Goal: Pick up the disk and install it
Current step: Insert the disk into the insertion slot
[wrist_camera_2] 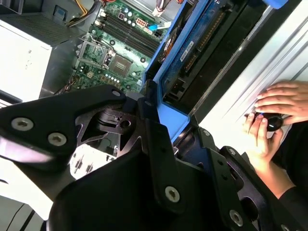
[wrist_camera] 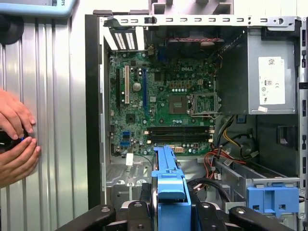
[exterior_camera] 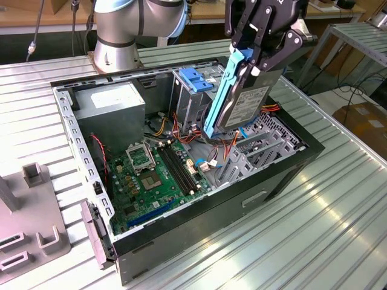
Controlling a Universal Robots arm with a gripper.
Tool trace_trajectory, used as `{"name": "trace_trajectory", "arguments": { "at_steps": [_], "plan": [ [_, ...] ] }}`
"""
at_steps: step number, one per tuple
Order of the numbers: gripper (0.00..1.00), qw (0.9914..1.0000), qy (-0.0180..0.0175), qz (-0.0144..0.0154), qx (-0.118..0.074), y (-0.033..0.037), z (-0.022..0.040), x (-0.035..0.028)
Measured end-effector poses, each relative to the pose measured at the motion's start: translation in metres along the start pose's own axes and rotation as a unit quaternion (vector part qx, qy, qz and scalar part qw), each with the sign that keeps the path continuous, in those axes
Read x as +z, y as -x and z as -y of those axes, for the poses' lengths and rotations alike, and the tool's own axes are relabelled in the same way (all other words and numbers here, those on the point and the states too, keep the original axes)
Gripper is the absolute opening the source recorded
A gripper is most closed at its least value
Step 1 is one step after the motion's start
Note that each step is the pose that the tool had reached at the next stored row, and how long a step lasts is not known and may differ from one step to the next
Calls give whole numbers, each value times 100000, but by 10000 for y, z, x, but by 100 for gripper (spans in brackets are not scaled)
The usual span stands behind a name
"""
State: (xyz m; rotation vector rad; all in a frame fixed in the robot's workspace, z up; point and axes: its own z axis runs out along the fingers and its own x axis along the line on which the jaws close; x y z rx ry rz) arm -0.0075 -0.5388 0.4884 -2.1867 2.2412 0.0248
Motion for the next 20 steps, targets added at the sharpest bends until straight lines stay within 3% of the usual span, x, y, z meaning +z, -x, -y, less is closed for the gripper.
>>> {"name": "trace_trajectory", "arguments": {
  "at_steps": [5, 15, 20],
  "plan": [
    [37, 100000, -1, -40, 0, -49, 75, 1],
    [37, 100000, -4, -233, -3, -138, 297, 7],
    [37, 100000, -6, -271, 1, -200, 377, 13]
  ]
}}
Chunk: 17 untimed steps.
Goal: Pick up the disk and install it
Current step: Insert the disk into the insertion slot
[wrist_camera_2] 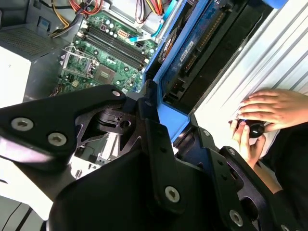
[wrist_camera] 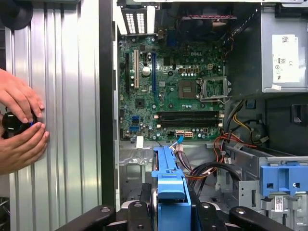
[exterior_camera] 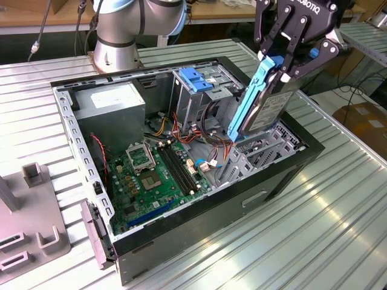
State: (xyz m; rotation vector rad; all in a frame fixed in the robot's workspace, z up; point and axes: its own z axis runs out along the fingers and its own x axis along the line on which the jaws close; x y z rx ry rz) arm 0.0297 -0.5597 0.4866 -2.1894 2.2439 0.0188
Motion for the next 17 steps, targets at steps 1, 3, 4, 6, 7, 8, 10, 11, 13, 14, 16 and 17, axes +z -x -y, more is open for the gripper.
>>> {"name": "trace_trajectory", "arguments": {
  "at_steps": [1, 3, 4, 6, 7, 8, 10, 11, 13, 14, 16, 17],
  "plan": [
    [37, 100000, 1, -11, 1, -13, 21, 1],
    [37, 100000, 0, -30, -1, -33, 54, 4],
    [37, 100000, -1, -41, -2, -40, 68, 6],
    [37, 100000, -4, -66, 1, -53, 126, 14],
    [37, 100000, -4, -86, 2, -55, 141, 16],
    [37, 100000, -1, -111, -3, -56, 157, 17],
    [37, 100000, -2, -157, -2, -57, 200, 24],
    [37, 100000, -2, -160, 7, -58, 210, 28],
    [37, 100000, -4, -155, 165, -64, 227, 46],
    [37, 100000, -4, -159, 233, -66, 229, 49],
    [37, 100000, -5, -159, 254, -66, 230, 50],
    [37, 100000, -5, -153, 253, -66, 230, 51]
  ]
}}
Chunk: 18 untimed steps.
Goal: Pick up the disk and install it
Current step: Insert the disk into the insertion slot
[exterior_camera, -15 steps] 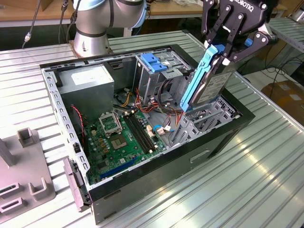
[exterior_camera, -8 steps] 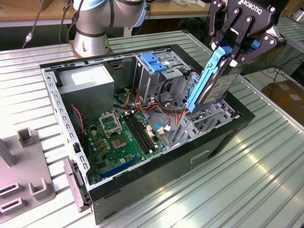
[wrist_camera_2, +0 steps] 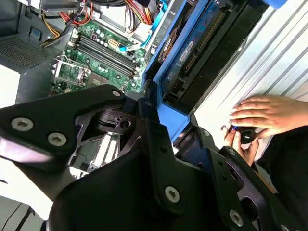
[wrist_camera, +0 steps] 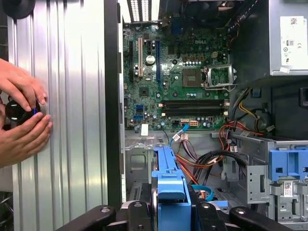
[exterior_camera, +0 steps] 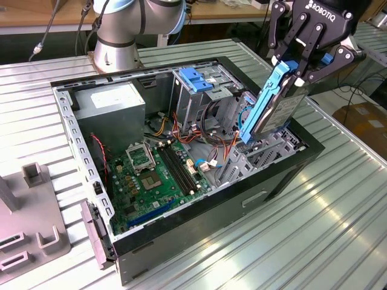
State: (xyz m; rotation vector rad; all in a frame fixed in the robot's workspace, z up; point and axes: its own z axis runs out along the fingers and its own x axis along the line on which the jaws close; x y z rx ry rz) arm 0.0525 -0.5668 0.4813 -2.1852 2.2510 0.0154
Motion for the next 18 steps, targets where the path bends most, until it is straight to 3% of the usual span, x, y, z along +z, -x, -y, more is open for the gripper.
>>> {"name": "trace_trajectory", "arguments": {
  "at_steps": [7, 12, 18],
  "plan": [
    [37, 100000, -3, -19, 74, 0, 1, 48],
    [37, 99992, -14, -32, 1298, -1, 32, 144],
    [37, 99991, -16, -29, 1373, -1, 37, 177]
  ]
}}
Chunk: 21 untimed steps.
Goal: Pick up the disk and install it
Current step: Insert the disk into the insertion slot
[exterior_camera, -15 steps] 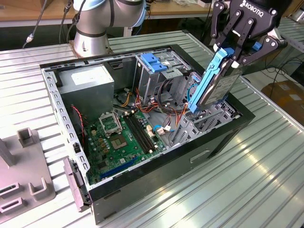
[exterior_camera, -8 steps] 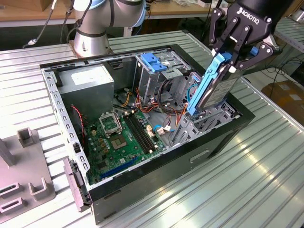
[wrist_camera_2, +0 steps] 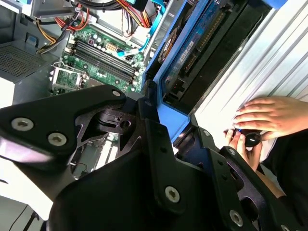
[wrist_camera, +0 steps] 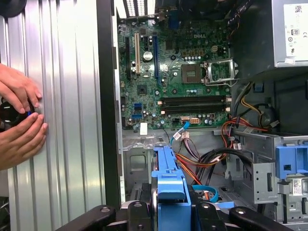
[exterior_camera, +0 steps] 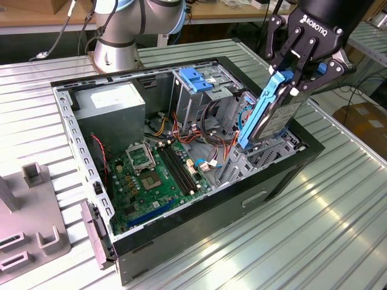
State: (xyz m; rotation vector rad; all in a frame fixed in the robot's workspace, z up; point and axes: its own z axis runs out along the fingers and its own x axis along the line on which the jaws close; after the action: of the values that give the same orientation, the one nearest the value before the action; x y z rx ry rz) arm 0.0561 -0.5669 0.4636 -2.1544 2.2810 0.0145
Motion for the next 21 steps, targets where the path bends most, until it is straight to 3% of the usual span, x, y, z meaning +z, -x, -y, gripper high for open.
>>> {"name": "trace_trajectory", "arguments": {
  "at_steps": [8, 10, 21],
  "plan": [
    [37, 100000, 1, -5, -8, 0, 7, 41],
    [37, 100000, -1, -22, -3, 2, 43, 70],
    [37, 100000, -2, -21, -1, -1, 50, 121]
  ]
}}
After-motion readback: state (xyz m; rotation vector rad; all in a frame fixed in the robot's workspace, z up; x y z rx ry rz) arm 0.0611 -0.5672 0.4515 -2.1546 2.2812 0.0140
